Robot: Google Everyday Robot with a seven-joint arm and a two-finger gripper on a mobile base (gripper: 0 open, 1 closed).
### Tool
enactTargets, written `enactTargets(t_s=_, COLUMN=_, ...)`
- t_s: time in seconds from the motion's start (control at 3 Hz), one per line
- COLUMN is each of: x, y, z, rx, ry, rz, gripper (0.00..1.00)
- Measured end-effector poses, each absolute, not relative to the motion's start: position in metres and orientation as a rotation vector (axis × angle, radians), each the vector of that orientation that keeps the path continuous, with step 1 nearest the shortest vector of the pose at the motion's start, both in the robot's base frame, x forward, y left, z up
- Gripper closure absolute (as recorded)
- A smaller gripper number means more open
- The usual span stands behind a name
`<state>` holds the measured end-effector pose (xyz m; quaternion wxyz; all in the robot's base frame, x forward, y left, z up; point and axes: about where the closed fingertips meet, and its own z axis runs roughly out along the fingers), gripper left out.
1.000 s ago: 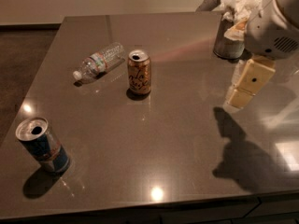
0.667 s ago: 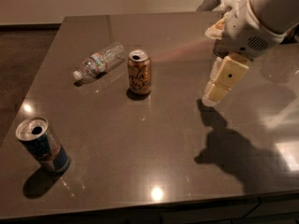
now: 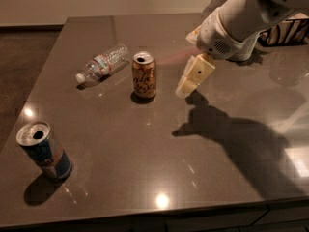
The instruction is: Pick orange can
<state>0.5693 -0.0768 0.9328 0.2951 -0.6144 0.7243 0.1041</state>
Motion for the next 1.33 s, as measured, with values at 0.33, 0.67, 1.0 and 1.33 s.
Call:
enactTargets(t_s=0.33, x=0.596, y=-0.062, z=0.918, rx=-1.592, ry=1.934, rz=0.338, gripper=0.00)
enactTargets(t_s=0.67, x=0.610, y=-0.041, z=0.913, rx=-1.564, ry=1.911, rz=0.410, gripper=0.00)
enactTargets(t_s=1.0, x=0.611, y=-0.016, z=0.915, rx=-1.562, ry=1.860, rz=0.489, gripper=0.00)
enactTargets(t_s=1.33, x=0.608, y=0.002, z=0.917, rx=-1.564, ry=1.820, rz=0.541, gripper=0.00)
